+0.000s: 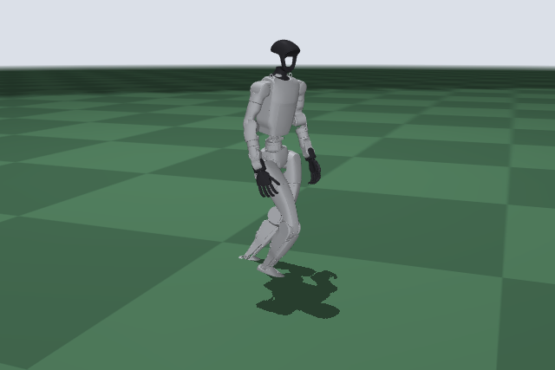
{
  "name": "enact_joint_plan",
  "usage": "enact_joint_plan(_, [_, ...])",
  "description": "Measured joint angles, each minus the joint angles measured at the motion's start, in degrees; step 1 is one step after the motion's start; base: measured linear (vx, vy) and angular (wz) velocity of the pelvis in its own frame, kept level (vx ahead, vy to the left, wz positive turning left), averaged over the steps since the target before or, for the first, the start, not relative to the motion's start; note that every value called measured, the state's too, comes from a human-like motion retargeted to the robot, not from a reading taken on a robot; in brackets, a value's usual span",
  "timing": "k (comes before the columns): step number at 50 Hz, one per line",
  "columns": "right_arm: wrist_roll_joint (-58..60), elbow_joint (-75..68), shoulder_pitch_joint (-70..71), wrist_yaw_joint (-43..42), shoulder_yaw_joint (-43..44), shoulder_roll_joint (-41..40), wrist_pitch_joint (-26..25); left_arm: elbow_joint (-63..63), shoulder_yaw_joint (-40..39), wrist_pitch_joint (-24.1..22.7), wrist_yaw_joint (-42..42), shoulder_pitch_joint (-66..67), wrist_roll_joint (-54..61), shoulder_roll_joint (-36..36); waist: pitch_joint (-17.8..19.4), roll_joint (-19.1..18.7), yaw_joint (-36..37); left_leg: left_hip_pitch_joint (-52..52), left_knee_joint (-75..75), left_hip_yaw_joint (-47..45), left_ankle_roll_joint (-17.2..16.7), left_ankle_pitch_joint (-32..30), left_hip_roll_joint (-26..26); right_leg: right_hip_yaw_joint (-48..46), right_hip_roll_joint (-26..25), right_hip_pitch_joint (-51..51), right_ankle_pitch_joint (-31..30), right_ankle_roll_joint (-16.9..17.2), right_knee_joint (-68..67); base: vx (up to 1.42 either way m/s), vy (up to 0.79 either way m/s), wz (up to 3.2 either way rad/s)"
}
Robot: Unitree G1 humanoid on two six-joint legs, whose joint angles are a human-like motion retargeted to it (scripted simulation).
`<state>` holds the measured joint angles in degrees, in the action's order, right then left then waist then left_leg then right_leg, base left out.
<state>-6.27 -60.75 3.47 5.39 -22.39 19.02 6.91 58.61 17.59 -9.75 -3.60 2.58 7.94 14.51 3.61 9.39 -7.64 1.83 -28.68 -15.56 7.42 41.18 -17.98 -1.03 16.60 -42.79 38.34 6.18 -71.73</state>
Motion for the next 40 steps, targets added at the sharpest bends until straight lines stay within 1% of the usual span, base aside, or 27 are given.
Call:
enact_joint_plan(5, [-0.1,1.1,-0.6,0.2,-2.1,0.3,0.6,-0.1,2.1,-0.3,-0.1,0.6,-1.0,-0.4,1.0,1.2,-0.3,-1.7,-1.5,-1.7,-0.5,0.1,-0.3,1.2,0.9,0.6,0.0,0.3,-2.3,0.03,-0.02,-0.30])
enact_joint_plan(10, [-0.5,2.1,-0.4,0.6,-3.5,0.5,1.3,-0.2,3.1,-0.6,0.1,0.5,-1.8,0.2,1.0,1.0,-0.3,-4.7,2.9,-0.9,-0.1,-0.3,-0.7,0.4,-0.1,1.9,0.5,0.4,-1.3,0.04,-0.01,-0.21])
enact_joint_plan(15, [-0.6,2.4,-1.1,0.7,-4.6,0.6,1.5,0.0,3.7,-0.7,0.5,1.4,-2.4,-0.2,2.2,2.1,-0.1,-6.1,1.4,-1.8,-0.8,-0.5,-1.0,1.5,1.0,2.5,0.4,0.5,-3.2,0.00,0.00,0.00])
enact_joint_plan(20, [-0.7,3.1,-1.2,0.9,-4.8,0.7,1.7,0.0,3.5,-0.7,0.7,1.4,-2.7,0.3,2.3,1.6,0.2,-9.3,6.0,-0.3,-0.2,-0.7,-1.4,0.7,-0.2,3.9,1.2,0.4,-2.0,0.05,0.00,-0.09])
enact_joint_plan(23, [-0.5,3.1,-2.0,0.8,-5.0,0.7,1.8,0.1,3.6,-0.7,0.8,2.2,-2.6,-0.1,3.4,2.7,0.3,-9.6,3.0,-0.9,-0.7,-0.2,-1.8,2.0,0.9,4.3,1.5,0.4,-3.9,0.02,0.00,-0.01])
enact_joint_plan(25, [-0.5,3.3,-1.9,0.9,-4.9,0.7,1.7,0.1,3.4,-0.7,0.6,1.9,-2.2,0.2,3.1,1.7,0.5,-11.3,6.7,0.3,-0.1,-0.6,-1.7,1.1,-0.2,5.0,2.0,0.0,-2.7,0.11,0.01,-0.04])
enact_joint_plan(30, [-0.4,3.3,-3.1,0.6,-4.8,0.7,1.7,0.4,3.3,-0.6,0.4,2.7,-1.7,-0.6,4.5,2.5,0.8,-12.8,4.5,0.1,-0.7,-0.7,-2.1,2.6,0.7,6.2,2.7,-0.6,-4.7,0.04,-0.01,-0.02])
enact_joint_plan(32, [-0.2,3.7,-3.1,0.5,-4.6,0.8,1.7,0.5,3.1,-0.5,0.3,2.0,-1.2,-0.5,4.4,1.7,0.8,-13.9,6.1,1.3,-0.2,-0.4,-1.9,1.9,-0.2,7.2,3.7,-1.1,-3.7,0.10,-0.02,-0.01])
enact_joint_plan(33, [-0.2,3.6,-3.5,0.3,-4.6,0.8,1.7,0.5,3.1,-0.5,0.4,2.2,-1.2,-0.9,4.8,2.2,0.8,-13.9,4.5,0.8,-0.6,-0.3,-2.0,2.6,0.3,7.4,3.8,-1.3,-4.6,0.08,-0.04,-0.03])
enact_joint_plan(35, [-0.2,4.0,-3.4,0.1,-4.3,1.0,1.7,0.4,2.8,-0.5,0.4,1.0,-0.8,-0.9,4.6,1.2,0.7,-14.8,6.1,2.0,-0.2,-0.2,-1.6,1.6,-0.8,8.4,4.7,-1.9,-3.4,0.11,-0.03,0.00])
enact_joint_plan(37, [-0.1,4.1,-3.8,-0.4,-4.3,1.1,1.8,0.2,2.7,-0.6,0.6,0.6,-0.6,-1.4,5.2,1.8,0.8,-14.7,3.3,1.4,-0.8,0.1,-1.5,2.5,-0.3,9.0,5.2,-2.2,-4.6,0.09,-0.05,-0.03])
enact_joint_plan(38, [-0.1,4.4,-3.4,-0.7,-4.1,1.2,1.8,0.0,2.4,-0.5,0.7,-0.4,-0.3,-1.3,5.0,1.1,0.6,-14.9,4.1,2.2,-0.5,0.2,-1.1,1.7,-1.0,9.5,5.7,-2.6,-3.7,0.12,-0.04,0.02])
enact_joint_plan(40, [0.0,4.5,-3.7,-1.2,-4.1,1.3,1.8,-0.1,2.3,-0.6,0.9,-0.7,0.0,-1.8,5.6,1.6,0.7,-14.7,0.8,1.6,-1.1,0.7,-0.9,2.4,-0.6,10.2,6.2,-2.8,-4.9,0.09,-0.06,-0.01])
